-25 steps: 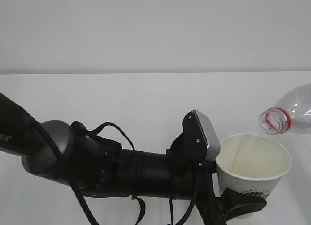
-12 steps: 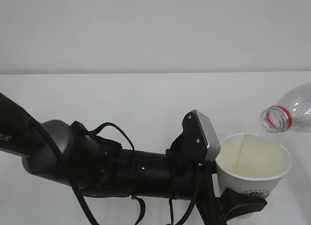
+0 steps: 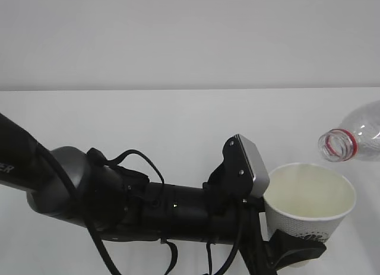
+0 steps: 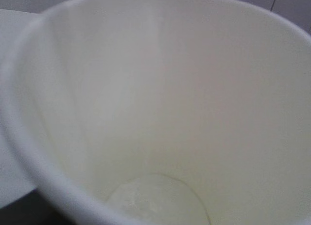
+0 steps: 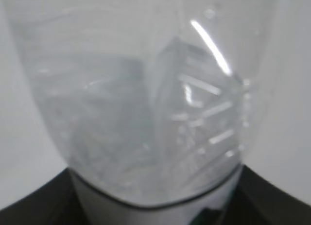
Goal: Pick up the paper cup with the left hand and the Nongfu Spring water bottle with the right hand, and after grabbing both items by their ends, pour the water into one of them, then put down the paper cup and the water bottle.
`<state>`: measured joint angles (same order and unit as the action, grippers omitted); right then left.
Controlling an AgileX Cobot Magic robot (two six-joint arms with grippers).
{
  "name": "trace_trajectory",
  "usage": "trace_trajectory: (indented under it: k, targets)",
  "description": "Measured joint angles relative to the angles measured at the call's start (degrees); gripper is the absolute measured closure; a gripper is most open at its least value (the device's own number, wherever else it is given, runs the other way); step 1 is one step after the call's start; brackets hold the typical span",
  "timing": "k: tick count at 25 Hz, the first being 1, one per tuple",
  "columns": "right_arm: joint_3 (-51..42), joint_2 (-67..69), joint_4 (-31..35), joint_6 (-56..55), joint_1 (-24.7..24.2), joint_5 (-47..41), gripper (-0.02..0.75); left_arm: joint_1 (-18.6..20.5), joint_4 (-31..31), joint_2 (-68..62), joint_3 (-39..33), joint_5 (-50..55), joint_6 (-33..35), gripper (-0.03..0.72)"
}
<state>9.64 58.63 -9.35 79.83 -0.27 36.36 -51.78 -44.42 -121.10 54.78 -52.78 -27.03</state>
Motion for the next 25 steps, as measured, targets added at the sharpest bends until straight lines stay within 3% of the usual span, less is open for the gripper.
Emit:
trace_trajectory:
  k: [25]
  targets:
    - [0.00, 0.00, 0.56, 2.38, 0.00, 0.13, 0.274, 0.00, 0.00, 0.00, 0.00, 0.00, 0.00, 0.160]
